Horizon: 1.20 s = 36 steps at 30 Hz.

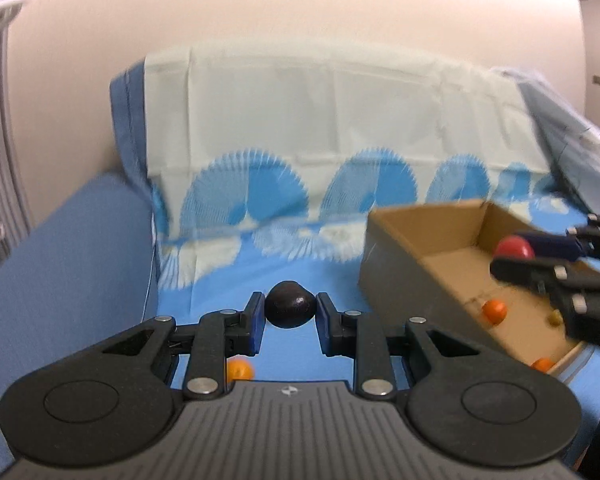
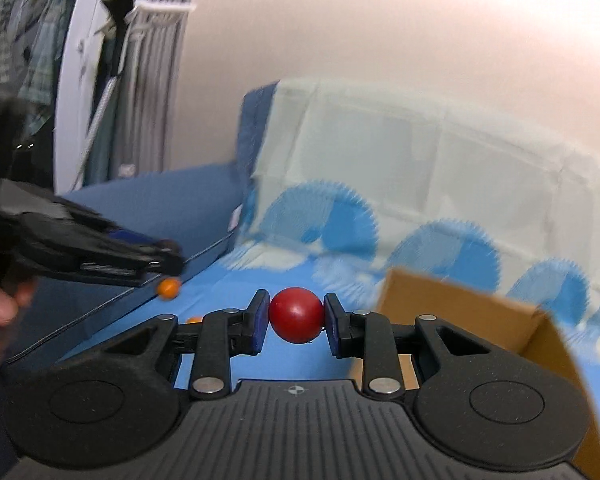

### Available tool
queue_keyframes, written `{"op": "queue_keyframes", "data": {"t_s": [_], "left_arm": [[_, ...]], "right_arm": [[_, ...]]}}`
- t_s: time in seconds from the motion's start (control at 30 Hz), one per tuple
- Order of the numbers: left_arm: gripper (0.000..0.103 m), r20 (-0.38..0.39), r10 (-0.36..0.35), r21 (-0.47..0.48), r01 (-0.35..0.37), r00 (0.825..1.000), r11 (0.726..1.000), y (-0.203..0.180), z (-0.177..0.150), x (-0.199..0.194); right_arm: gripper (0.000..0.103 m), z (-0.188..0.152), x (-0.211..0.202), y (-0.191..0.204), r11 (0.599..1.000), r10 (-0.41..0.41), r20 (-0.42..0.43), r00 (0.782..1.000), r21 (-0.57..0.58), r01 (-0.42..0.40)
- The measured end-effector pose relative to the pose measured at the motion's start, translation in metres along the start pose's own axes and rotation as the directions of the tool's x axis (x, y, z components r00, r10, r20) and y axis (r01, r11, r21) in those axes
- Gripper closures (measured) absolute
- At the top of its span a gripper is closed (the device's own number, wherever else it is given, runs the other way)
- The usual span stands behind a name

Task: Organize fruits
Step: 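Lift the red fruit and dark brown fruit and carry them over the box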

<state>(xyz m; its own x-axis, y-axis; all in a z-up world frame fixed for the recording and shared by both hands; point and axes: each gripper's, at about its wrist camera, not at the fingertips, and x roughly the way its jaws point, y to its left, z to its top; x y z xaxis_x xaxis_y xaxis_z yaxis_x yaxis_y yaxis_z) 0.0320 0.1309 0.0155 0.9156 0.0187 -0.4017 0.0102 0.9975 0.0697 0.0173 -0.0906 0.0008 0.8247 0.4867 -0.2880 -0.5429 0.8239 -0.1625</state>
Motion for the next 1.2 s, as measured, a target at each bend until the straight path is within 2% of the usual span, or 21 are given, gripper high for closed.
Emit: {"op": "queue_keyframes", "data": {"t_s": [0.1, 0.23, 0.4, 0.67, 0.83, 1.0, 1.2], "left_arm": [[0.073, 0.036, -0.019, 0.016, 0.018, 0.999, 1.000, -0.016, 0.010, -0.006], [0.073, 0.051, -0.019, 0.115, 0.013, 0.999, 0.993, -0.046, 0.014, 0.000], [0.073, 0.070, -0.070, 0.076, 0.065, 0.995, 0.995, -0.066, 0.015, 0.011], [0.073, 0.057, -0.113, 0.033, 0.111, 0.992, 0.993, -0.095, 0.004, 0.026], [0.073, 0.085, -0.149, -0.001, 0.149, 0.985, 0.989, -0.107, 0.003, 0.027], [0.073, 0.077, -0.176, -0.038, 0.179, 0.981, 0.983, -0.109, 0.002, 0.035], [0.073, 0.068, -0.172, -0.084, 0.177, 0.983, 0.981, -0.101, 0.004, 0.046]], "right_arm": [[0.073, 0.010, -0.010, -0.033, 0.998, -0.052, 0.038, 0.998, 0.023, 0.051], [0.073, 0.013, -0.023, -0.077, 0.991, -0.125, 0.063, 0.990, 0.061, 0.121], [0.073, -0.003, -0.025, -0.118, 0.964, -0.193, 0.018, 0.981, 0.188, 0.186], [0.073, -0.014, -0.027, -0.134, 0.954, -0.245, -0.022, 0.969, 0.175, 0.245], [0.073, -0.021, -0.032, -0.142, 0.943, -0.283, -0.035, 0.958, 0.172, 0.285], [0.073, -0.027, -0.033, -0.148, 0.935, -0.310, -0.050, 0.949, 0.164, 0.314], [0.073, -0.032, -0.026, -0.154, 0.931, -0.321, -0.072, 0.944, 0.157, 0.329]]}}
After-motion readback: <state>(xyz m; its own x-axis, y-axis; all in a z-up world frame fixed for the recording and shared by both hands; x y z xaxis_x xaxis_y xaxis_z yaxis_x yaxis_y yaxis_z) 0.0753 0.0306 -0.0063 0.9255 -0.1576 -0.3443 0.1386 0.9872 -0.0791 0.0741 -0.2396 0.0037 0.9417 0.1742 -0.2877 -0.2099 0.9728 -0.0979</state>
